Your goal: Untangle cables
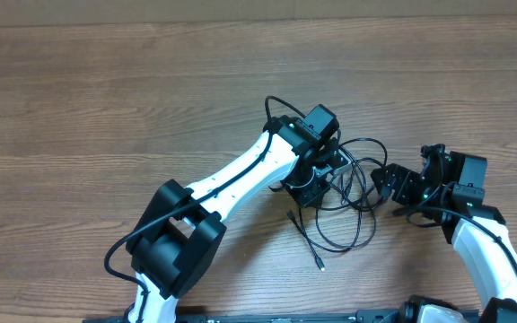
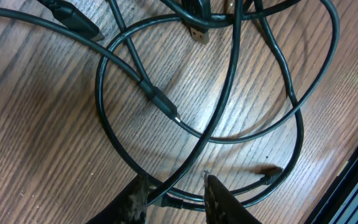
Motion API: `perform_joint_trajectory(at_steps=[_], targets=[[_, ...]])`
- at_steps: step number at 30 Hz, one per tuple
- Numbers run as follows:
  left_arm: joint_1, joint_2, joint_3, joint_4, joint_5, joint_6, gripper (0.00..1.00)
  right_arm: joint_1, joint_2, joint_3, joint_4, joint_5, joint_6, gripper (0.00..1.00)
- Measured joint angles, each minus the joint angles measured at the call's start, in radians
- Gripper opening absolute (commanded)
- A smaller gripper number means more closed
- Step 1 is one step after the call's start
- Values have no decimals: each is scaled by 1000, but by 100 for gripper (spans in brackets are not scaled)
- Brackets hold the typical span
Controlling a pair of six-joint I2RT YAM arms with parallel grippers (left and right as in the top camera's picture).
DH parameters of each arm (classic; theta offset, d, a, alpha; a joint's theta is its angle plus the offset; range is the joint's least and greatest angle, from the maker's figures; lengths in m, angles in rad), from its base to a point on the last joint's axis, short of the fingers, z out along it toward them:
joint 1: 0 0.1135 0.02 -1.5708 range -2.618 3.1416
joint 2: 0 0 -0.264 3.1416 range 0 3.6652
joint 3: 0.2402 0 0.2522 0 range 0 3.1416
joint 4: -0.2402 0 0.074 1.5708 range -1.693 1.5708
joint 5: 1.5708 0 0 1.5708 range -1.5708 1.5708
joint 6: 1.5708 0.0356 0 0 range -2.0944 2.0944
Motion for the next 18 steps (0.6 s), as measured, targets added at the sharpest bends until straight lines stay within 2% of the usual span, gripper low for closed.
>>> perform_joint_trajectory(at_steps=[7,11,14,16,18], targets=[[0,0,0,-11,0,-30,31,0,5,0,47,-83,-72,73],[0,0,-41,-11,0,-39,26,0,72,0,109,-73,-85,72],[0,0,-72,-9,-3,-46,27,0,138,0,137,-75,-82,66],[0,0,-77,-6,-4,-48,27,0,161,-1,146,-83,-82,58],[0,0,-77,0,-4,-49,28,1,163,-1,149,-90,-80,55]])
